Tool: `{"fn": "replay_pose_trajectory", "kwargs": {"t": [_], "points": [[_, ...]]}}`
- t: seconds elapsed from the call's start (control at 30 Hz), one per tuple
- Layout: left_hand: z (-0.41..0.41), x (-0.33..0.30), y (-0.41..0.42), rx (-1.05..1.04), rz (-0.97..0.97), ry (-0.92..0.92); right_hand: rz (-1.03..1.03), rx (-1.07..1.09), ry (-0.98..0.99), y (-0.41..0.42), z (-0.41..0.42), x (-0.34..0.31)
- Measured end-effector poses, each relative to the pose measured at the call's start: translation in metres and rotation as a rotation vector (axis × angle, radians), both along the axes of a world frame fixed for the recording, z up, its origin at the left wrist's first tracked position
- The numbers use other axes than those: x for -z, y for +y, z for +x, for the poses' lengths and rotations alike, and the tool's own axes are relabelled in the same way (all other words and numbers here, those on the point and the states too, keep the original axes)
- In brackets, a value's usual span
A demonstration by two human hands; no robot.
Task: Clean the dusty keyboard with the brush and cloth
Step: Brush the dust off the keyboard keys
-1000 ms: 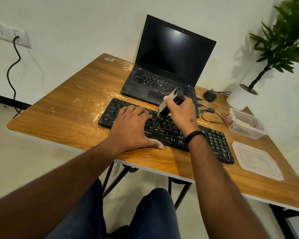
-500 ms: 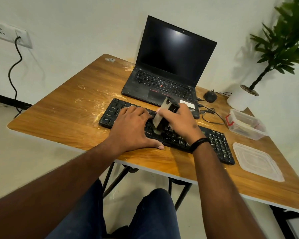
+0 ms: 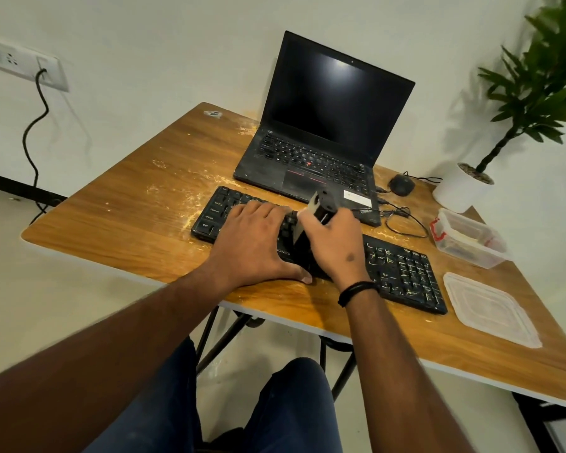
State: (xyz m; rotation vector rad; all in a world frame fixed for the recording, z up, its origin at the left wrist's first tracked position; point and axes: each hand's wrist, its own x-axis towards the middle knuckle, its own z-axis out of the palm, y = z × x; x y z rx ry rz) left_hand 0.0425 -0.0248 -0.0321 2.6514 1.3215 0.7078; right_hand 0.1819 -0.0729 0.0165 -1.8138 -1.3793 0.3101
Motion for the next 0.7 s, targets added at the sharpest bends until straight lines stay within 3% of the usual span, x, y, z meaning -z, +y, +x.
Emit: {"fn": "replay_pose_trajectory", "kwargs": {"t": [0.1, 0.23, 0.33, 0.4, 0.47, 0.57, 0.63, 0.7], "points": [[-0.001, 0.0, 0.0, 0.01, -0.007, -0.017, -0.006, -0.081, 0.114, 0.0, 0.001, -0.006], [0.0, 0.001, 0.0, -0.001, -0.015, -0.013, 0.052, 0.127, 0.021, -0.001, 0.01, -0.005], [0.0, 0.001, 0.001, 0.024, -0.007, -0.039, -0.011, -0.038, -0.038, -0.005, -0.007, 0.007], [-0.001, 0.002, 0.001, 0.027, -0.011, -0.05, 0.017, -0.09, 0.056, -0.003, -0.008, 0.004], [-0.001, 0.002, 0.001, 0.01, -0.016, -0.03, 0.095, 0.009, 0.138, 0.001, 0.004, -0.004], [0.0, 0.002, 0.001, 0.0, -0.02, -0.022, 0.091, 0.151, 0.088, 0.004, 0.01, 0.0], [0.0, 0.002, 0.001, 0.009, -0.023, -0.034, 0.011, 0.055, 0.011, 0.004, 0.001, 0.007], [0.0, 0.002, 0.001, 0.009, -0.022, -0.041, -0.007, -0.017, 0.074, 0.006, -0.001, 0.003]]}}
